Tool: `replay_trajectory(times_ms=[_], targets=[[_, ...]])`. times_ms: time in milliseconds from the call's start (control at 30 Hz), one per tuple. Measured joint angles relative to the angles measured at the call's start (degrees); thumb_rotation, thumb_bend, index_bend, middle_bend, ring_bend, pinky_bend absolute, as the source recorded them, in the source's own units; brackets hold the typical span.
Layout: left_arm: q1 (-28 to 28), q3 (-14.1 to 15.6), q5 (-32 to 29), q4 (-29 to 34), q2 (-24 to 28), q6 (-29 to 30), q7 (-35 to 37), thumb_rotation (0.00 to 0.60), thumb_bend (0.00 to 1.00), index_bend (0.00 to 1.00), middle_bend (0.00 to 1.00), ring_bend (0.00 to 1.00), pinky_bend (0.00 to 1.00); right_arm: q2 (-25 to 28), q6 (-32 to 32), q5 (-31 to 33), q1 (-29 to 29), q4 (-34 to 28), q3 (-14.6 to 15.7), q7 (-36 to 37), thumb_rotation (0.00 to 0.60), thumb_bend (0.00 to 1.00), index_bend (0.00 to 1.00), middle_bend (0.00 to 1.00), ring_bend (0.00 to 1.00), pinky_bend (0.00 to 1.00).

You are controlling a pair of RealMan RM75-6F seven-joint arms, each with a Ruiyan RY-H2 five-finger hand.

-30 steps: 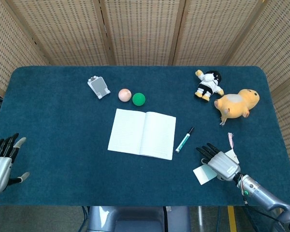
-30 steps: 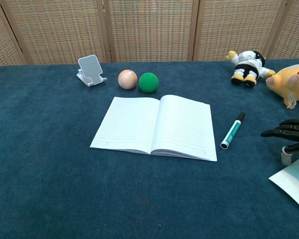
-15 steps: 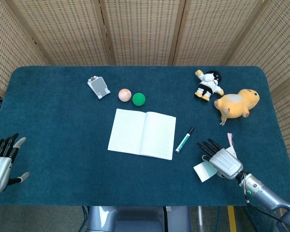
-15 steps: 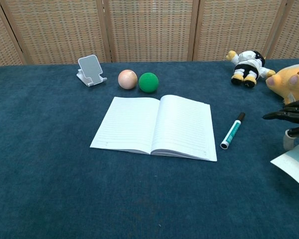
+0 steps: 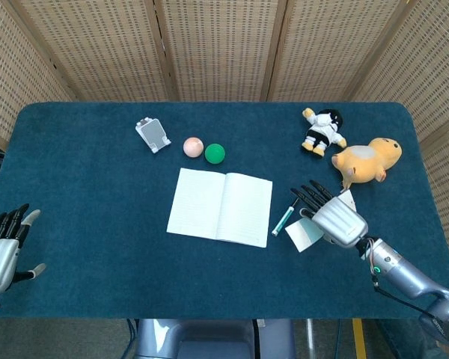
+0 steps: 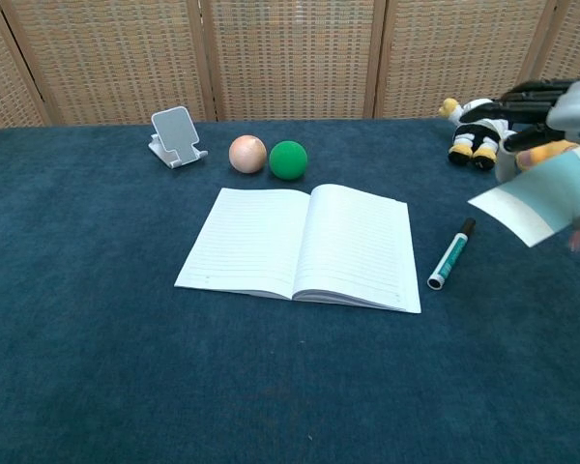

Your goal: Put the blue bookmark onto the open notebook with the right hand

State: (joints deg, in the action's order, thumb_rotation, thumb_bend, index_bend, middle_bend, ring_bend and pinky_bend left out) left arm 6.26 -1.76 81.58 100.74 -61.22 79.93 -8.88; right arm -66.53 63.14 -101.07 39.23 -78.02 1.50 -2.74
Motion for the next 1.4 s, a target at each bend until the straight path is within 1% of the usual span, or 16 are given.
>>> replay_trajectory(times_ms=[67, 167, 333, 400, 467, 500, 600, 667, 767, 833, 967, 1133, 1200, 1400], targets=[[0.43, -0.41, -1.23, 0.15, 0.08, -0.83, -0.05, 0.6, 0.0, 0.0, 0.0, 0.0, 0.0, 0.31, -3.25, 0.69, 2.23, -1.05, -1.5, -1.16, 0.6, 0.1, 0.66, 0.0, 0.0, 0.0], [1.12, -1.31, -3.69, 0.52, 0.21, -1.99, -0.25, 0.6, 0.0, 0.0, 0.0, 0.0, 0.0, 0.29, -9.49, 2.25, 7.41, -2.52, -4.7, -4.49, 0.6, 0.1, 0.66, 0.0, 0.0, 0.0], [2.34, -2.87, -7.67, 1.04, 0.32, -3.89, -0.84, 0.6, 0.0, 0.0, 0.0, 0.0, 0.0, -1.29, -19.67, 6.85, 16.04, -3.56, -10.48, -13.49, 0.6, 0.1, 0.66, 0.0, 0.0, 0.0], [2.72, -3.23, -8.87, 0.96, 0.32, -4.6, -0.99, 0.6, 0.0, 0.0, 0.0, 0.0, 0.0, -2.96, -23.13, 9.47, 19.44, -3.05, -12.64, -16.89, 0.6, 0.1, 0.66, 0.0, 0.0, 0.0], [3.27, -3.63, -10.44, 0.73, 0.34, -5.73, -1.14, 0.6, 0.0, 0.0, 0.0, 0.0, 0.0, -4.93, -25.62, 11.78, 22.2, -1.88, -14.04, -19.21, 0.6, 0.12, 0.66, 0.0, 0.0, 0.0], [3.52, -3.77, -11.03, 0.58, 0.35, -6.25, -1.19, 0.6, 0.0, 0.0, 0.0, 0.0, 0.0, -6.72, -27.38, 13.29, 24.17, -0.58, -14.8, -21.28, 0.6, 0.12, 0.66, 0.0, 0.0, 0.0], [4.24, -4.13, -12.35, 0.01, 0.47, -7.54, -1.04, 0.6, 0.0, 0.0, 0.0, 0.0, 0.0, -10.36, -29.96, 14.63, 27.07, 2.29, -15.27, -24.61, 0.6, 0.13, 0.66, 0.0, 0.0, 0.0], [4.47, -4.28, -12.9, -0.32, 0.57, -7.96, -0.71, 0.6, 0.0, 0.0, 0.0, 0.0, 0.0, -12.64, -31.17, 14.91, 28.39, 4.18, -14.96, -26.01, 0.6, 0.13, 0.66, 0.0, 0.0, 0.0], [4.85, -4.37, -13.62, -0.77, 0.65, -8.9, -0.3, 0.6, 0.0, 0.0, 0.0, 0.0, 0.0, -15.23, -32.57, 14.0, 29.6, 6.02, -13.0, -26.61, 0.6, 0.13, 0.66, 0.0, 0.0, 0.0], [5.16, -4.3, -14.05, -1.04, 0.65, -9.66, -0.24, 0.6, 0.0, 0.0, 0.0, 0.0, 0.0, -16.33, -32.52, 12.19, 30.18, 6.81, -11.48, -26.06, 0.6, 0.13, 0.66, 0.0, 0.0, 0.0], [5.75, -4.24, -14.89, -1.41, 0.57, -10.53, -0.31, 0.6, 0.0, 0.0, 0.0, 0.0, 0.0, -18.11, -30.49, 6.63, 31.36, 8.42, -8.49, -23.59, 0.6, 0.14, 0.66, 0.0, 0.0, 0.0], [6.17, -4.11, -15.31, -1.51, 0.41, -10.94, -0.61, 0.6, 0.0, 0.0, 0.0, 0.0, 0.0, -21.16, -26.91, 0.4, 33.6, 12.07, -4.85, -17.87, 0.6, 0.14, 0.66, 0.0, 0.0, 0.01], [6.29, -3.95, -15.25, -1.49, 0.35, -11.03, -0.75, 0.6, 0.0, 0.0, 0.0, 0.0, 0.0, -22.62, -26.1, -1.11, 34.65, 13.93, -3.87, -16.84, 0.6, 0.14, 0.66, 0.0, 0.0, 0.02], [6.44, -3.71, -15.26, -1.61, 0.42, -11.22, -0.31, 0.6, 0.0, 0.0, 0.0, 0.0, 0.0, -26.31, -25.65, -3.51, 37.14, 19.86, -2.48, -16.44, 0.6, 0.14, 0.66, 0.0, 0.0, 0.04]])
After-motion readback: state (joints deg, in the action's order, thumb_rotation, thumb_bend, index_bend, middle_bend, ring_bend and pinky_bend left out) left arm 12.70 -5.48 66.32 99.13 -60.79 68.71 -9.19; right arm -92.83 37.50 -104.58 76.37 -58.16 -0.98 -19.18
